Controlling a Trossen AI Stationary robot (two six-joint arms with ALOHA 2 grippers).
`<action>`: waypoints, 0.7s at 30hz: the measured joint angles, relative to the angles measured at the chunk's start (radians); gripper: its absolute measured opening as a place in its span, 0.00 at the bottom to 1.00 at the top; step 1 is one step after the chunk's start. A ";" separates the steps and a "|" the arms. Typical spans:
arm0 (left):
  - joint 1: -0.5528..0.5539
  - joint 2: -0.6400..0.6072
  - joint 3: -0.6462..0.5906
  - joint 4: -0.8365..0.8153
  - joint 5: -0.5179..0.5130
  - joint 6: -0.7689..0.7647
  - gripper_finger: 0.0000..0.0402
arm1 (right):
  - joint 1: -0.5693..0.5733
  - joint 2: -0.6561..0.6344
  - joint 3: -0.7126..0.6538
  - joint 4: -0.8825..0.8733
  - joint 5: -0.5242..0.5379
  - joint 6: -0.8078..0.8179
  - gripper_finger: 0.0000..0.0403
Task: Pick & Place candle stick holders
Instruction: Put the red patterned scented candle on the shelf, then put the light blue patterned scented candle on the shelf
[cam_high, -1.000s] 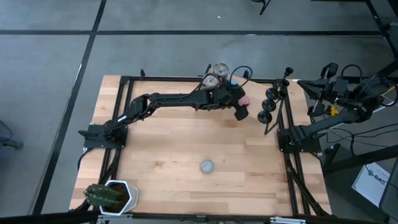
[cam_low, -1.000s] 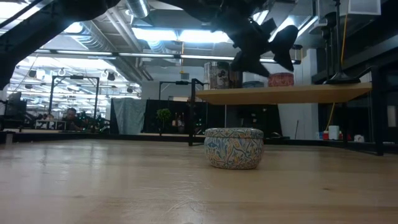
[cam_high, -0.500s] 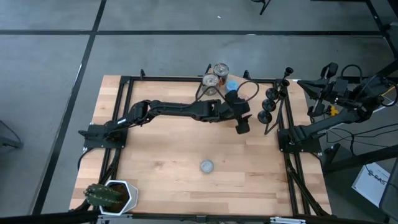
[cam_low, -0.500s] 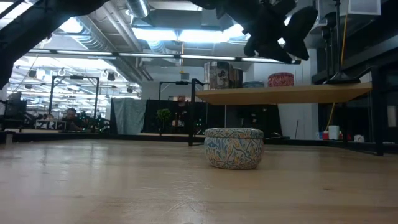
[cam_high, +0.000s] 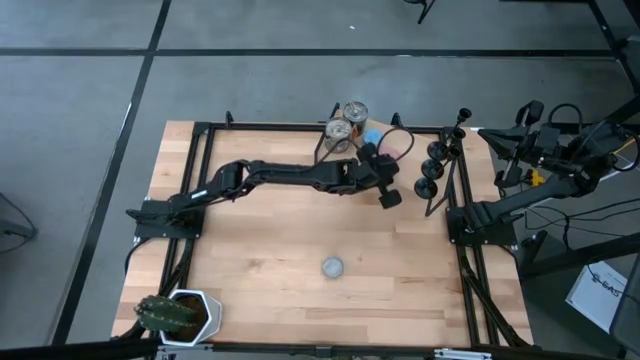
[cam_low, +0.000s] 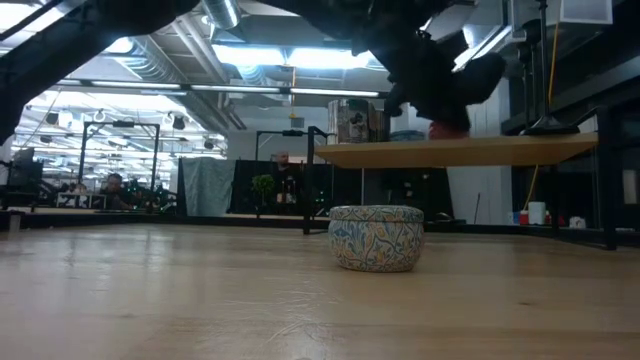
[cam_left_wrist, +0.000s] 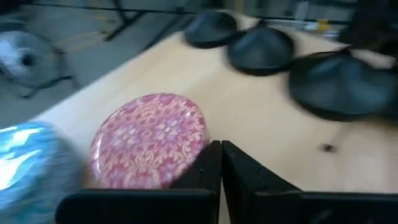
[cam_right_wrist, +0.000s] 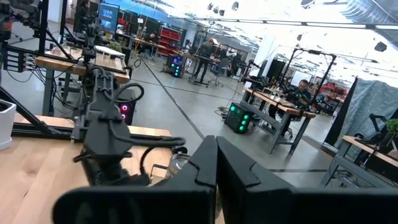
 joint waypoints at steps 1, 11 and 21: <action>0.004 0.001 0.000 -0.003 -0.027 0.000 0.01 | 0.000 0.000 0.000 0.000 0.000 0.000 0.01; 0.008 0.002 0.000 -0.006 -0.105 0.001 0.00 | 0.000 0.000 0.000 0.000 0.000 0.000 0.01; -0.080 -0.064 0.000 -0.086 -0.013 0.061 0.01 | 0.000 0.000 0.000 0.000 0.000 0.000 0.01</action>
